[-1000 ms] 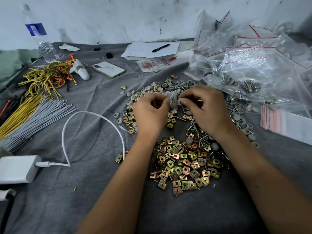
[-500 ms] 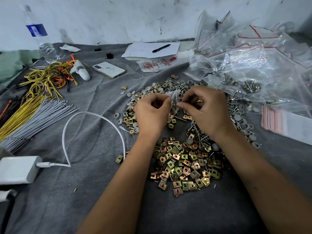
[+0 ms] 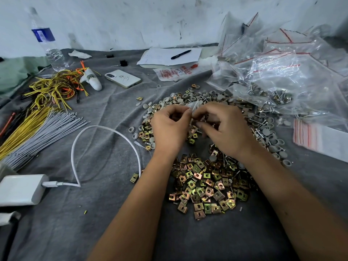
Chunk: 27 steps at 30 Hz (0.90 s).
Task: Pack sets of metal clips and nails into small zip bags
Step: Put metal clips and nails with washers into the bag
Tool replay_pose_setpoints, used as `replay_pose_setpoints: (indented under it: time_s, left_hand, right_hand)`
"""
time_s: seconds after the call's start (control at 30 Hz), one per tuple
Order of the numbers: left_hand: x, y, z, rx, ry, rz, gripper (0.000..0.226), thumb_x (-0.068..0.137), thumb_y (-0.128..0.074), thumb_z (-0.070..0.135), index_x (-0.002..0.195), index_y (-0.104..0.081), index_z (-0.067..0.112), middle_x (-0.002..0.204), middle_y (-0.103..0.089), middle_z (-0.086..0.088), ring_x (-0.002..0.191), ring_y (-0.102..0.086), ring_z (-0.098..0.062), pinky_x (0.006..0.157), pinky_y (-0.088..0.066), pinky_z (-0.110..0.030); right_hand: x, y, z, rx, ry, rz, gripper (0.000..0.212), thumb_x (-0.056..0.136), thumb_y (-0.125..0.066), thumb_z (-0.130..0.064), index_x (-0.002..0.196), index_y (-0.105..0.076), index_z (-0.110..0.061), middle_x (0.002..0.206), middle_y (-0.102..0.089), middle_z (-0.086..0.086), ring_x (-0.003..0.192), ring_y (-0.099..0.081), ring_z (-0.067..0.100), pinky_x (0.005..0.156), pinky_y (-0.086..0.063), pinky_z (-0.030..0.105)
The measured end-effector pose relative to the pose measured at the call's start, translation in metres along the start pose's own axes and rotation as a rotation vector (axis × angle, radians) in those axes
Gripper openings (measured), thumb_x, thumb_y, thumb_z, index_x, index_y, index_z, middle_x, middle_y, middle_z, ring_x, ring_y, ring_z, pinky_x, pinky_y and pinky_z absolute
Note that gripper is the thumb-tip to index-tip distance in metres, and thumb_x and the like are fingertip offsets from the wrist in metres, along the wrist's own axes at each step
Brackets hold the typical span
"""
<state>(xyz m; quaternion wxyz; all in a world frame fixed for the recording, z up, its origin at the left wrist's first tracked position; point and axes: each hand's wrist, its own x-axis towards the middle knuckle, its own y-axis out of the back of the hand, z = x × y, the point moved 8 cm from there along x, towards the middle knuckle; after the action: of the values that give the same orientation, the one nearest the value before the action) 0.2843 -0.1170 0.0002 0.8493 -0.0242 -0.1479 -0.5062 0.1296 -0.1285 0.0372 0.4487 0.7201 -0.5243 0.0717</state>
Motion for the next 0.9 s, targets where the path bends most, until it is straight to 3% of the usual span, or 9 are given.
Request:
replay_pose_setpoints:
  time_s: [0.13, 0.27, 0.5, 0.7, 0.8, 0.9]
  left_hand:
    - [0.001, 0.001, 0.000, -0.102, 0.021, -0.031, 0.007, 0.094, -0.073, 0.010, 0.087, -0.076, 0.009, 0.069, -0.070, -0.007, 0.059, -0.059, -0.013, 0.056, -0.049, -0.027]
    - [0.001, 0.000, 0.001, -0.084, -0.008, -0.039, 0.010, 0.094, -0.073, 0.010, 0.084, -0.075, 0.011, 0.062, -0.065, 0.008, 0.051, -0.053, -0.001, 0.050, -0.043, -0.017]
    - [0.000, -0.001, 0.002, -0.022, -0.037, -0.030, 0.006, 0.093, -0.075, 0.011, 0.089, -0.077, 0.008, 0.073, -0.073, 0.000, 0.059, -0.063, -0.009, 0.056, -0.051, -0.025]
    - [-0.001, -0.001, 0.001, -0.067, -0.016, -0.043, 0.016, 0.094, -0.073, 0.007, 0.081, -0.073, 0.016, 0.053, -0.065, 0.011, 0.043, -0.056, 0.001, 0.045, -0.041, -0.013]
    - [-0.001, -0.001, 0.000, -0.055, -0.004, -0.026, 0.017, 0.093, -0.075, 0.012, 0.079, -0.073, 0.021, 0.054, -0.061, 0.011, 0.047, -0.051, -0.005, 0.047, -0.040, -0.021]
    - [0.000, 0.000, -0.001, -0.052, 0.001, -0.018, 0.019, 0.092, -0.076, 0.014, 0.078, -0.073, 0.025, 0.056, -0.060, 0.008, 0.053, -0.049, -0.013, 0.052, -0.040, -0.028]
  right_hand:
    - [0.000, -0.005, 0.012, -0.107, -0.080, -0.060, 0.019, 0.090, -0.076, -0.010, 0.108, -0.074, -0.016, 0.104, -0.074, -0.003, 0.094, -0.068, 0.009, 0.087, -0.057, 0.032]
    - [-0.002, 0.003, 0.023, -0.113, -0.167, -0.008, 0.015, 0.087, -0.080, -0.012, 0.100, -0.076, -0.019, 0.092, -0.074, -0.006, 0.079, -0.067, 0.000, 0.078, -0.060, 0.031]
    - [-0.004, 0.007, 0.015, -0.006, -0.114, 0.078, 0.019, 0.084, -0.081, -0.009, 0.095, -0.075, -0.023, 0.091, -0.076, -0.005, 0.077, -0.075, 0.014, 0.067, -0.062, 0.043]
    - [-0.002, 0.019, 0.018, 0.000, -0.117, 0.190, 0.014, 0.087, -0.080, -0.011, 0.099, -0.078, -0.017, 0.092, -0.076, -0.008, 0.079, -0.073, 0.005, 0.070, -0.064, 0.034]
    - [-0.002, 0.031, 0.028, -0.090, -0.179, 0.255, 0.010, 0.089, -0.077, -0.014, 0.099, -0.076, -0.018, 0.090, -0.074, -0.008, 0.076, -0.070, 0.006, 0.069, -0.063, 0.034]
    - [-0.004, 0.037, 0.042, -0.257, -0.263, 0.197, 0.008, 0.089, -0.077, -0.017, 0.097, -0.076, -0.020, 0.089, -0.073, -0.005, 0.076, -0.065, 0.006, 0.074, -0.058, 0.029]
